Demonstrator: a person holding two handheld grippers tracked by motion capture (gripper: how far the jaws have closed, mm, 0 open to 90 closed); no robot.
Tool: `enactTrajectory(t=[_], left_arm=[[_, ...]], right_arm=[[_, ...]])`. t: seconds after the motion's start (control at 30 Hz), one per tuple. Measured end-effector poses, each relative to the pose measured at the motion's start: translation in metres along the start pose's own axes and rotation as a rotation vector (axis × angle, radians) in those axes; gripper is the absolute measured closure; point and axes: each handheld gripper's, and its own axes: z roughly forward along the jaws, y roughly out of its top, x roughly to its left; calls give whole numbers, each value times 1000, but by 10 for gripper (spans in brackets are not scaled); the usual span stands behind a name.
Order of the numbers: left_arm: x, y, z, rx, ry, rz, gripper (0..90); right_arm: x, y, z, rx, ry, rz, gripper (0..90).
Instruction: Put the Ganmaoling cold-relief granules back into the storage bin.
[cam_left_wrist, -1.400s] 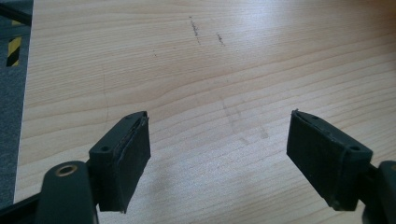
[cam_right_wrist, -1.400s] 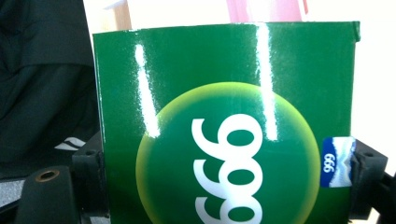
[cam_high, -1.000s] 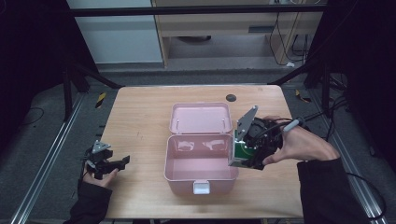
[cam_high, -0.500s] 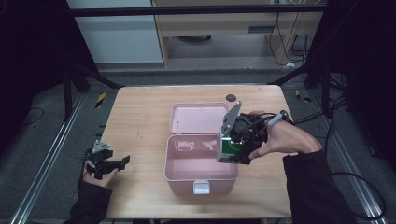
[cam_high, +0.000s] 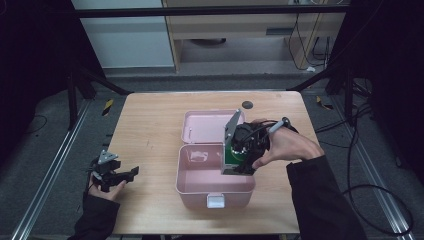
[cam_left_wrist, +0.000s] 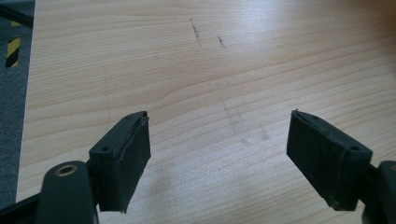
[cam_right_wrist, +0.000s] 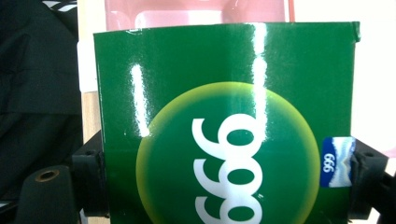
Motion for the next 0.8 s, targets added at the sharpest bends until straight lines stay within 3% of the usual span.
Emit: enactTrajectory(t=[0.57, 0.67, 0.8], left_arm=[[0, 0, 0, -3, 1, 2, 210], [-1, 0, 0, -3, 1, 2, 210], [-1, 0, 0, -1, 0, 2, 210]], right_arm=[[0, 6, 21, 71, 23, -39, 159], [0, 3, 24, 44, 41, -15, 159], [1, 0, 31, 46, 55, -10, 159]])
